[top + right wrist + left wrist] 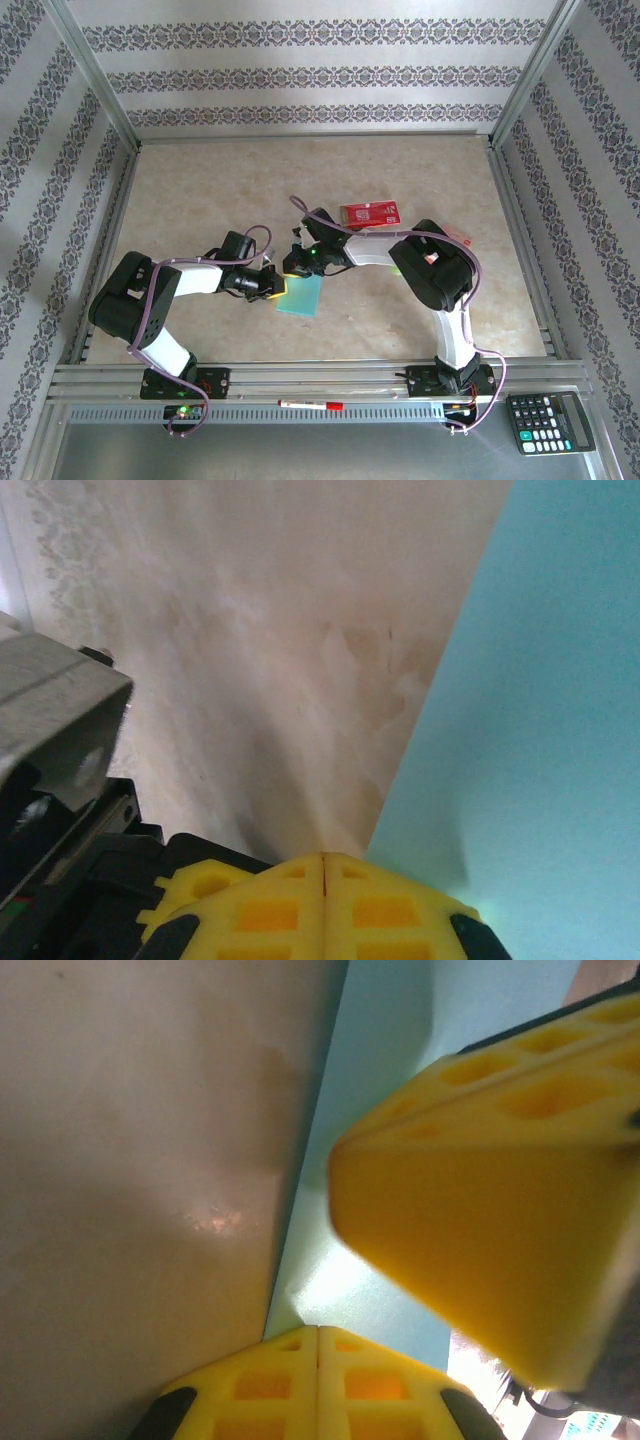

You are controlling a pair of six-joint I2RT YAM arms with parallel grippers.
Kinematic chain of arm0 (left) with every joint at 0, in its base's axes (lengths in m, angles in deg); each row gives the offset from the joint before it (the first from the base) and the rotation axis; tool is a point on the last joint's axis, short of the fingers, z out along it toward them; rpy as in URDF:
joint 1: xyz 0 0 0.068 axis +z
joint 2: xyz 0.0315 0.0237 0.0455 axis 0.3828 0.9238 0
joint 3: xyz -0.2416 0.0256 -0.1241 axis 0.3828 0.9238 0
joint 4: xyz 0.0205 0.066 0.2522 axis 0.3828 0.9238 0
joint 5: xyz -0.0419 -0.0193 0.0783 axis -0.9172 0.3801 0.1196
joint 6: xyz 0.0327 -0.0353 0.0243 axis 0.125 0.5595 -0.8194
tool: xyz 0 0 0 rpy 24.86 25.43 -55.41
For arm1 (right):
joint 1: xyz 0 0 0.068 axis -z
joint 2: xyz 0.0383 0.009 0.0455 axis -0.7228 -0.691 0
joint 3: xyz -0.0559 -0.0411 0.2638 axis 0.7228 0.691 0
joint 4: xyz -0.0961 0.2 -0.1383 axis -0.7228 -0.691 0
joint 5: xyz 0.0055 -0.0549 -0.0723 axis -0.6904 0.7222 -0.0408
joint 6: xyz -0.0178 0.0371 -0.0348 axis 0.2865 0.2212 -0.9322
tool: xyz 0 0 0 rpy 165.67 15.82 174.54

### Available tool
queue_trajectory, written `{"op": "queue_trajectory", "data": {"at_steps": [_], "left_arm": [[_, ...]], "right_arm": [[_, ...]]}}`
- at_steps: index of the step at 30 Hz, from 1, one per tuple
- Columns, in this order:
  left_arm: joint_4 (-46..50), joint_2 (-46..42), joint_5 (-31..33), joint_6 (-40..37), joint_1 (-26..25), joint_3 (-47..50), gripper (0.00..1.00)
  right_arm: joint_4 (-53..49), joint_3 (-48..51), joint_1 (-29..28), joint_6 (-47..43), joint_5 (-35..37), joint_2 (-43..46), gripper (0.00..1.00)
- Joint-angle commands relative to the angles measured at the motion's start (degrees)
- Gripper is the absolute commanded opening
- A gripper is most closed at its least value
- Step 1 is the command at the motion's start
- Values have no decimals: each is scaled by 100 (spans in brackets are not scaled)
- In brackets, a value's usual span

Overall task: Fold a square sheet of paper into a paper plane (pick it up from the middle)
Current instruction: First fold in half a square sheet of paper at the center of the table.

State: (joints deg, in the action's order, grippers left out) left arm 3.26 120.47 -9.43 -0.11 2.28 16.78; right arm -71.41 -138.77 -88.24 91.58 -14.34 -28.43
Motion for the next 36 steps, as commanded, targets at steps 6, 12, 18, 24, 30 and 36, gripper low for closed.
{"op": "queue_trajectory", "data": {"at_steps": [6, 12, 18, 24, 30, 36], "left_arm": [[973, 293, 675, -160, 46, 206, 0], [1259, 334, 863, -46, 46, 190, 0], [1389, 366, 940, -27, 54, 250, 0], [1466, 452, 1004, -39, 44, 285, 0], [1472, 513, 1026, -76, 45, 296, 0], [1433, 544, 1025, -86, 44, 317, 0]], "right_arm": [[-455, -386, -36, -179, 255, -294, 1], [-838, -571, 82, -315, 591, -480, 0], [-904, -676, 258, -365, 689, -585, 0], [-974, -916, 405, -384, 698, -715, 0], [-1026, -1116, 543, -410, 748, -821, 0], [-1171, -1370, 644, -491, 843, -961, 0]]}}
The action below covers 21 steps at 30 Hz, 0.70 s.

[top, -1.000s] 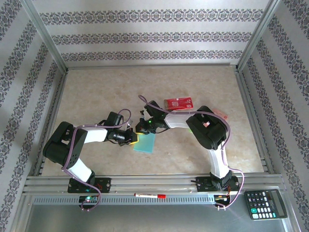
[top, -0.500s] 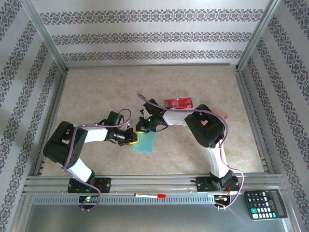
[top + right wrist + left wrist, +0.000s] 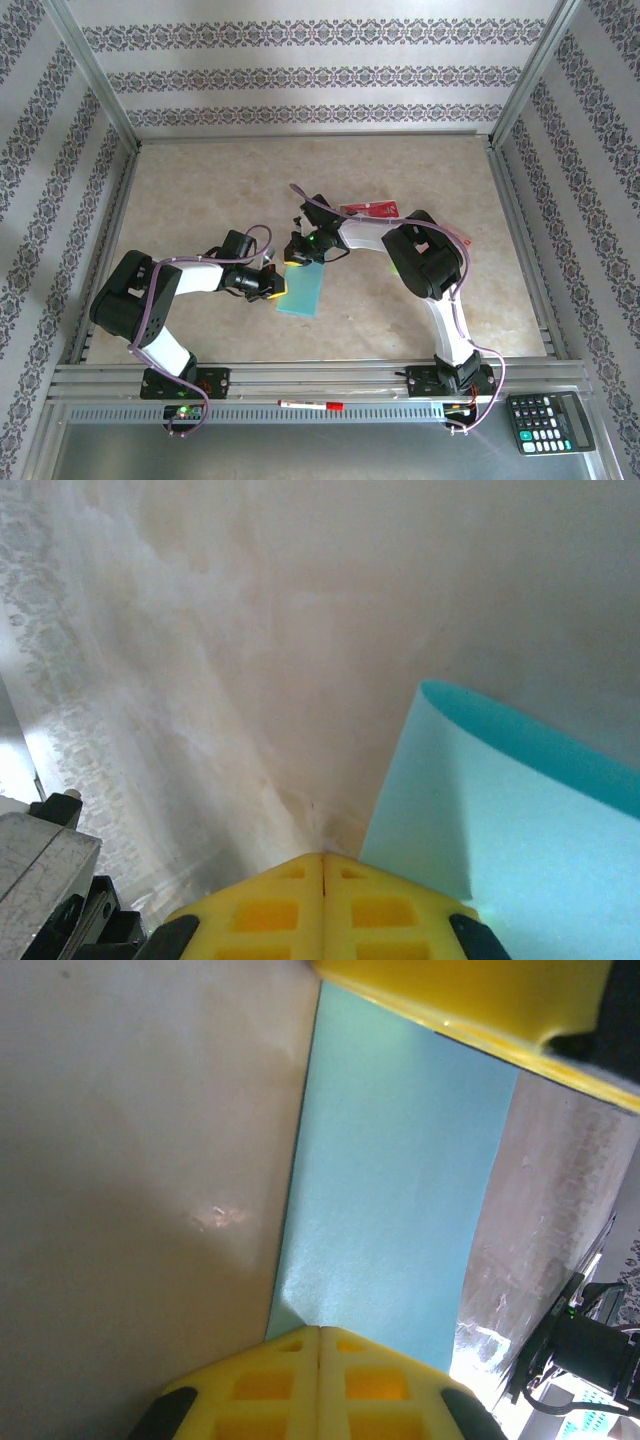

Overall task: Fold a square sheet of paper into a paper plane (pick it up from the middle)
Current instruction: First fold in half a square sheet of paper at the center of the table.

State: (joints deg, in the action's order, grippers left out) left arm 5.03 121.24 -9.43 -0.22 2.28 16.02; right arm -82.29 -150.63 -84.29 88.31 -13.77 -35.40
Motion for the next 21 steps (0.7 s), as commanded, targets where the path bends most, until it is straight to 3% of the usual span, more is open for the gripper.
{"op": "queue_trajectory", "data": {"at_steps": [1, 21], "left_arm": [[1249, 472, 1037, -67, 44, 397, 0], [1255, 446, 1051, -54, 15, 420, 0]], "right_arm": [[-113, -222, 271, -177, 814, -289, 0], [-388, -854, 668, -261, 1037, -712, 0]]}}
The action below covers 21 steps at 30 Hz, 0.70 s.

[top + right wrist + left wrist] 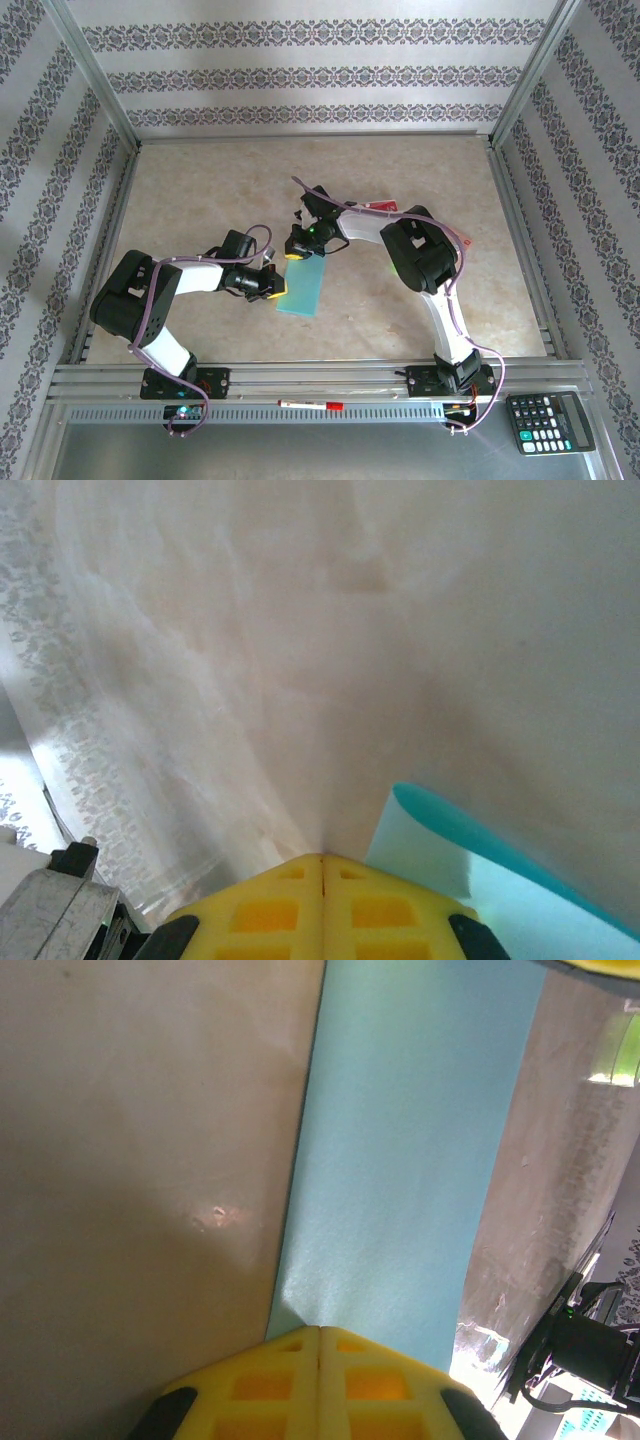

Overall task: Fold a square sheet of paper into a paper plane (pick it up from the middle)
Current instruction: First fold in half a square sheet of paper at the center of the table.

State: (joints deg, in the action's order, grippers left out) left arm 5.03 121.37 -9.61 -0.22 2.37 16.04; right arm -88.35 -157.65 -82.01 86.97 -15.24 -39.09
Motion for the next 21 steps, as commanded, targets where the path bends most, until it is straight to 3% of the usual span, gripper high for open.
{"op": "queue_trajectory", "data": {"at_steps": [1, 21], "left_arm": [[1252, 418, 1076, -40, 4, 431, 0], [1208, 375, 1070, -29, 9, 459, 0]], "right_arm": [[225, -156, 468, -114, 1184, -346, 0], [57, -564, 734, 173, 1130, -574, 0]]}}
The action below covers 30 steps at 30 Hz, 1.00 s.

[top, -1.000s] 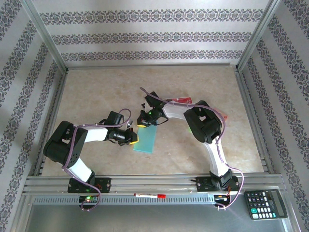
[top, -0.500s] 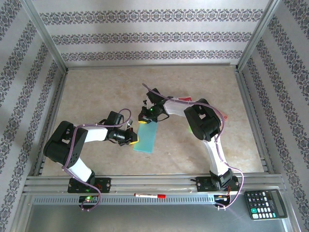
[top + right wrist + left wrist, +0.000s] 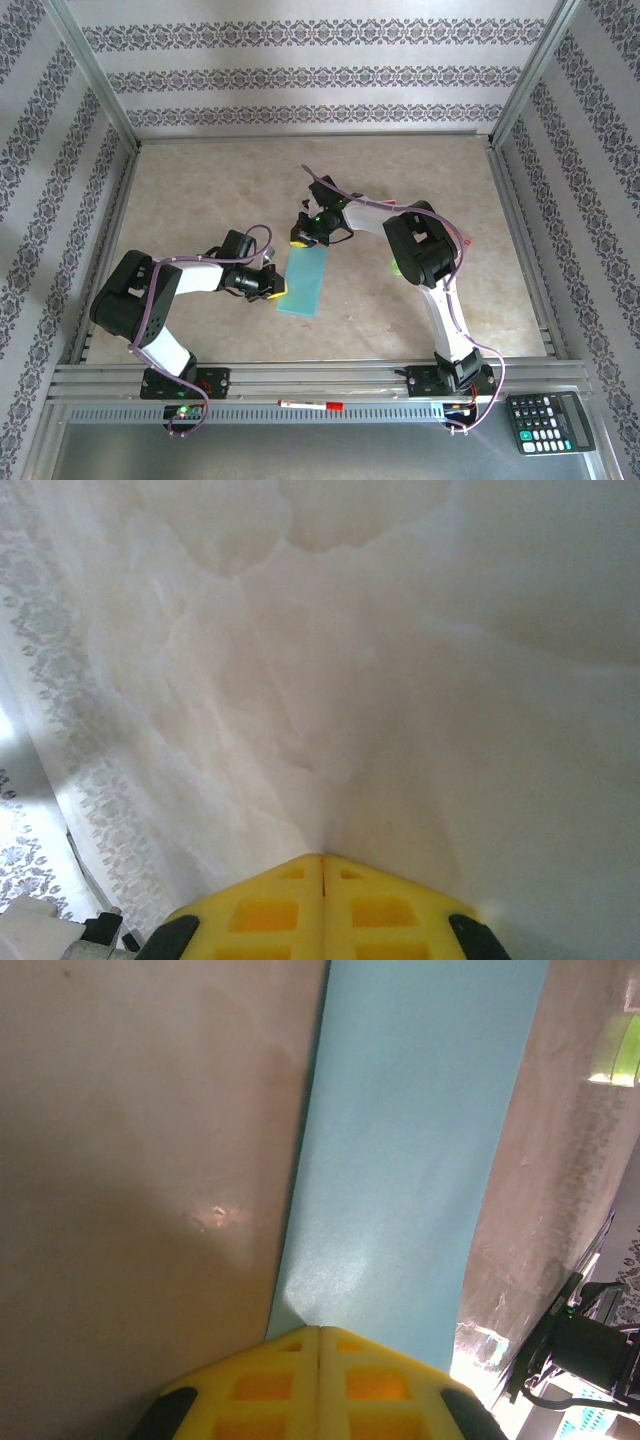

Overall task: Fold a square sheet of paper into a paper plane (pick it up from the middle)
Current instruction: First fold in half a square sheet of paper at the center of the table.

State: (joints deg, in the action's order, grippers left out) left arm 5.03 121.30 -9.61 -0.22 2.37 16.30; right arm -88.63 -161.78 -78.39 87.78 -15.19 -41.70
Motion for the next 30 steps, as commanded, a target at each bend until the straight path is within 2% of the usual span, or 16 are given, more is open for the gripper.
{"op": "queue_trajectory", "data": {"at_steps": [1, 11, 16, 20, 25, 30], "left_arm": [[1205, 378, 1069, -27, 2, 434, 0], [1161, 333, 1084, -22, 0, 449, 0], [1139, 342, 1074, -9, -8, 419, 0], [1139, 319, 1076, -6, -12, 390, 0], [1128, 279, 1032, 24, -25, 323, 0], [1162, 264, 1040, -4, -31, 310, 0]], "right_arm": [[75, -170, 384, 106, 1133, -322, 0], [26, -349, 619, 154, 1027, -182, 0], [236, -26, 632, -3, 825, 266, 0], [594, 638, 442, -82, 443, 751, 0], [715, 1481, 64, -254, 429, 1396, 0], [851, 1841, -226, -197, 370, 1497, 1]]}}
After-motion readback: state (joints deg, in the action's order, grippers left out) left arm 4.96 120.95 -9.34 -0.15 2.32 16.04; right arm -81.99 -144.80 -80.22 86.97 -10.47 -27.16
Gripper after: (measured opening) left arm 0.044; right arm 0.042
